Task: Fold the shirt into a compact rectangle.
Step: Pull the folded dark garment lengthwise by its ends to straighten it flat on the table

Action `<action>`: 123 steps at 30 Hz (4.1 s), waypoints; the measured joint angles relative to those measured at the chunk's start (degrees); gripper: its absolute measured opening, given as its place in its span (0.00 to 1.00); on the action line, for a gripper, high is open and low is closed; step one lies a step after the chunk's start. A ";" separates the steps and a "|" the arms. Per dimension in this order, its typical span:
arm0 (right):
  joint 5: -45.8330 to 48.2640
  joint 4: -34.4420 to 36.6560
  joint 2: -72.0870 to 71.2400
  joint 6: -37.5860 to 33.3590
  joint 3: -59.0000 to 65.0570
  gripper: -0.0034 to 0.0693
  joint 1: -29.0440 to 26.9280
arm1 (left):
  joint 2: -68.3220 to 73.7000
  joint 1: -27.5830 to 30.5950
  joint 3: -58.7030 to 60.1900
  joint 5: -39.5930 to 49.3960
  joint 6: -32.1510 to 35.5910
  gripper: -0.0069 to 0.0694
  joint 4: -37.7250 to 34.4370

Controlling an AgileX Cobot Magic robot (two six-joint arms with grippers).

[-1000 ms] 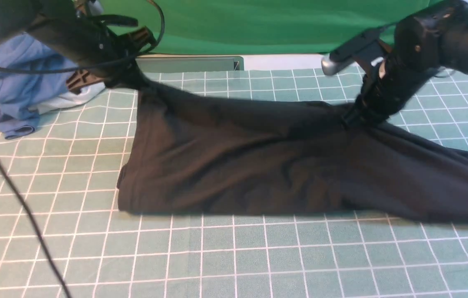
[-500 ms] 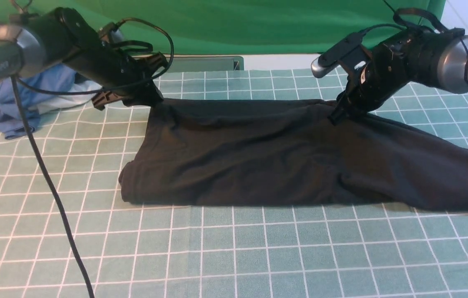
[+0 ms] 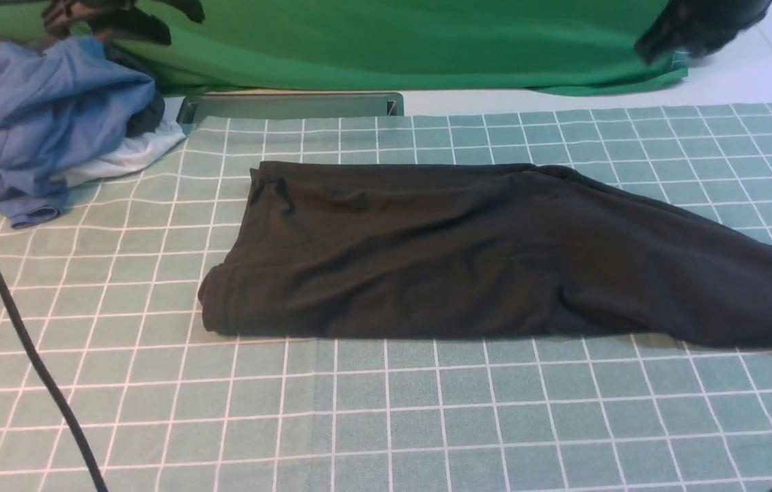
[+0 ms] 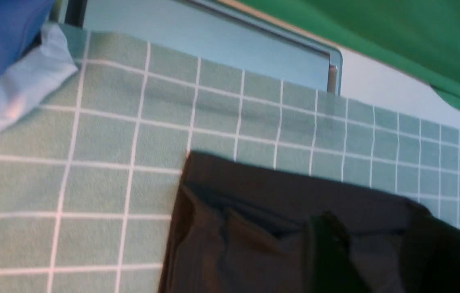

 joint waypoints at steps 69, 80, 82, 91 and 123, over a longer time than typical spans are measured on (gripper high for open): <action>0.89 13.42 -25.24 -0.93 37.19 0.08 -10.21 | 8.56 -5.01 12.15 -15.55 -3.77 0.65 11.90; -7.50 17.75 -19.92 -3.79 48.47 0.24 -32.24 | 2.60 -5.01 10.94 -10.54 -4.15 0.80 11.72; -11.39 19.44 -15.86 -4.70 49.09 0.51 -34.98 | 2.60 -5.01 10.94 -9.65 -4.31 0.80 11.72; -23.93 20.44 -5.23 -4.30 49.09 0.99 -36.03 | 2.60 -5.01 10.94 -5.95 -4.31 0.80 11.06; -23.15 22.64 0.12 -9.20 45.84 0.14 -34.45 | -17.84 -10.34 62.33 -22.29 -6.99 0.68 9.96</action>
